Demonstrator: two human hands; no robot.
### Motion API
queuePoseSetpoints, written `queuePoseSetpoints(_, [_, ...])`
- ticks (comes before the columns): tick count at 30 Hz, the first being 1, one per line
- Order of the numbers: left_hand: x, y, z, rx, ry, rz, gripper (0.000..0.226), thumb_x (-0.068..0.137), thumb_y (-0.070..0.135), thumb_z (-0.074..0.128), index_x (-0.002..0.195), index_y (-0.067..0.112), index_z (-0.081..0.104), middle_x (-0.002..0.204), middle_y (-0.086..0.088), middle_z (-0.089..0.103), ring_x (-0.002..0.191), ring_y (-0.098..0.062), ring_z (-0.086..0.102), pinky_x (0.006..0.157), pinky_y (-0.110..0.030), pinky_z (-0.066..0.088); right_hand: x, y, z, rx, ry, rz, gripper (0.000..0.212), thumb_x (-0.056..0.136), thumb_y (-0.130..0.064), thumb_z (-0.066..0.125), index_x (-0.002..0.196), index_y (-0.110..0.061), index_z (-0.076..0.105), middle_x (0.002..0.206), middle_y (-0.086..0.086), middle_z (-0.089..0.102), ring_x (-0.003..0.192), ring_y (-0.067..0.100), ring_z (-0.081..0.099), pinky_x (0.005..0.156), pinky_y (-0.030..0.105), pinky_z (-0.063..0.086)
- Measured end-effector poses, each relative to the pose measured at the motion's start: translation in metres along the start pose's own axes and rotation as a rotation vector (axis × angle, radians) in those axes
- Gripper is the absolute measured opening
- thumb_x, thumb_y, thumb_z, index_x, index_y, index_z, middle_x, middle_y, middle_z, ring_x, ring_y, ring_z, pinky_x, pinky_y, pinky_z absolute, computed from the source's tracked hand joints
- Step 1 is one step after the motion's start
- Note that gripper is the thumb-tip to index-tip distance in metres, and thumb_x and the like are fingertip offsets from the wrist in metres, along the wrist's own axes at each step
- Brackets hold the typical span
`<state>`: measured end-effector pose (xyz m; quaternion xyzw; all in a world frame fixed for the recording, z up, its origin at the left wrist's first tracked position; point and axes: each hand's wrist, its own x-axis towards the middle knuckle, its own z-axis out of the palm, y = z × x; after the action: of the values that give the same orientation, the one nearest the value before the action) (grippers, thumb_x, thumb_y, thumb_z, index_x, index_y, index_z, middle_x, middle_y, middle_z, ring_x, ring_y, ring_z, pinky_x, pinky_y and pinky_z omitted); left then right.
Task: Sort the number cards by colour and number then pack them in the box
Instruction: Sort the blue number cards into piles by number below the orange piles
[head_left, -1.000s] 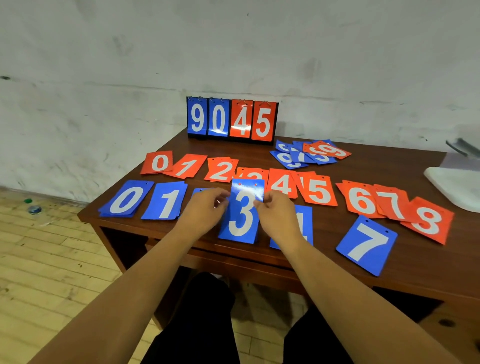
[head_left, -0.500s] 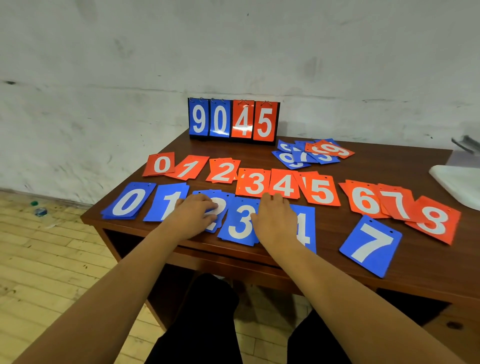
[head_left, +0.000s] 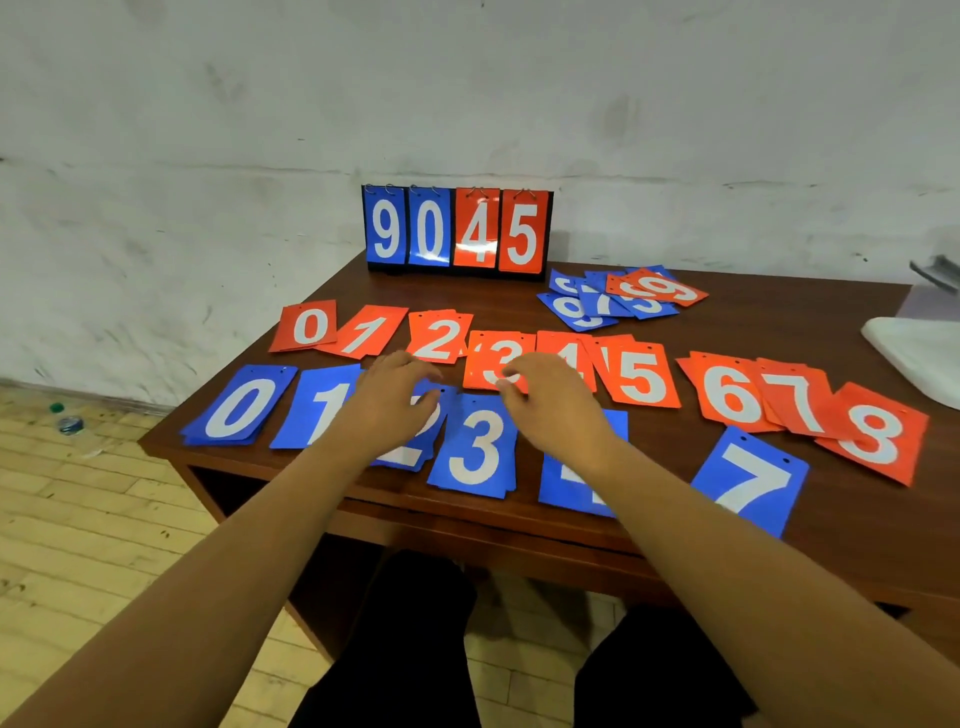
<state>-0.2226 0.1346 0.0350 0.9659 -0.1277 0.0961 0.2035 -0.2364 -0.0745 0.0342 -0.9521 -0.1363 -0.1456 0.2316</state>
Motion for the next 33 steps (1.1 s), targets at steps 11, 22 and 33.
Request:
queuePoseSetpoints(11, [0.173,0.068,0.05,-0.161,-0.034,-0.049,0.017,0.089,0.017,0.06,0.104,0.013,0.066,0.107,-0.004,0.063,0.1,-0.018,0.059,0.079,-0.027,0.047,0.097,0.123,-0.05,-0.052,-0.004,0.311,0.034,0.094,-0.024,0.056,0.122,-0.005,0.058,0.123,0.014,0.059,0.109,0.028,0.056,0.087,0.033,0.043])
queuePoseSetpoints(22, [0.286,0.086,0.138,0.009,-0.08,-0.124,0.065,0.08,0.045,0.074,0.128,0.009,0.049,0.13,-0.015,0.053,0.121,-0.031,0.049,0.098,-0.04,0.043,0.144,0.211,-0.028,-0.134,0.002,0.303,0.043,0.091,-0.031,0.062,0.128,-0.01,0.055,0.131,0.01,0.055,0.118,0.024,0.052,0.097,0.031,0.04])
queuePoseSetpoints(33, [0.286,0.059,0.126,0.066,-0.152,-0.288,0.064,0.087,0.046,0.065,0.132,0.006,0.045,0.134,-0.016,0.045,0.123,-0.031,0.045,0.096,-0.037,0.042,0.17,0.216,-0.014,-0.391,-0.171,0.079,0.03,0.1,-0.034,0.046,0.118,-0.015,0.062,0.117,0.009,0.061,0.107,0.025,0.055,0.087,0.035,0.045])
